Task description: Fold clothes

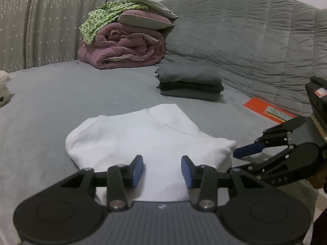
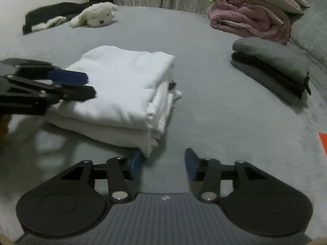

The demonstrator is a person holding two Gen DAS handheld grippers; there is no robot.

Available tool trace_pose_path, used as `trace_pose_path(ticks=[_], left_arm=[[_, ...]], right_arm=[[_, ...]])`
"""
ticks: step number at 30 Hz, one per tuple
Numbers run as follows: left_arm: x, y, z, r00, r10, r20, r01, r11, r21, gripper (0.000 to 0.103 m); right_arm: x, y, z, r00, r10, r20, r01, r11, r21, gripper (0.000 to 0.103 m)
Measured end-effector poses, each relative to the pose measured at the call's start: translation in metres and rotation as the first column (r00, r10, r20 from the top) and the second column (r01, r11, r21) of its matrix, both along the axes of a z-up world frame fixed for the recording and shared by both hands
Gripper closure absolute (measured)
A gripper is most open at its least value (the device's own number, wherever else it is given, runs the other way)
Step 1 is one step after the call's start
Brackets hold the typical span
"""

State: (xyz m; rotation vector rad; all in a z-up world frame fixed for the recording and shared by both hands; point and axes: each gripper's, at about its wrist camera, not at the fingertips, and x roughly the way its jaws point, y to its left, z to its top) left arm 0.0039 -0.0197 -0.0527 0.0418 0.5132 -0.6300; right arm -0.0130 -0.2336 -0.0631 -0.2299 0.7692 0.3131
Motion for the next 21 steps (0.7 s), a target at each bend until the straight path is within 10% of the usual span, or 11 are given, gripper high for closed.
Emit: trace_pose_path(ticks=[6,13,21], left_arm=[[-0.009,0.000,0.006,0.999,-0.047,-0.011,0.047,0.999,0.006,0.056],[-0.020,0.000,0.015,0.995,-0.097,0.000,0.097,0.995,0.008,0.047],[0.013,0.021,0.015,0.998,0.060,0.013,-0.059,0.997,-0.051,0.047]], right_arm=[[-0.003,-0.011,0.004,0.998,-0.058,0.005,0.059,0.996,-0.070,0.053],[0.001,-0.041,0.021,0.982,-0.187,0.012,0.186,0.980,0.065,0.050],[0.008,-0.023,0.040,0.972,-0.217,0.094,0.198,0.964,0.180,0.046]])
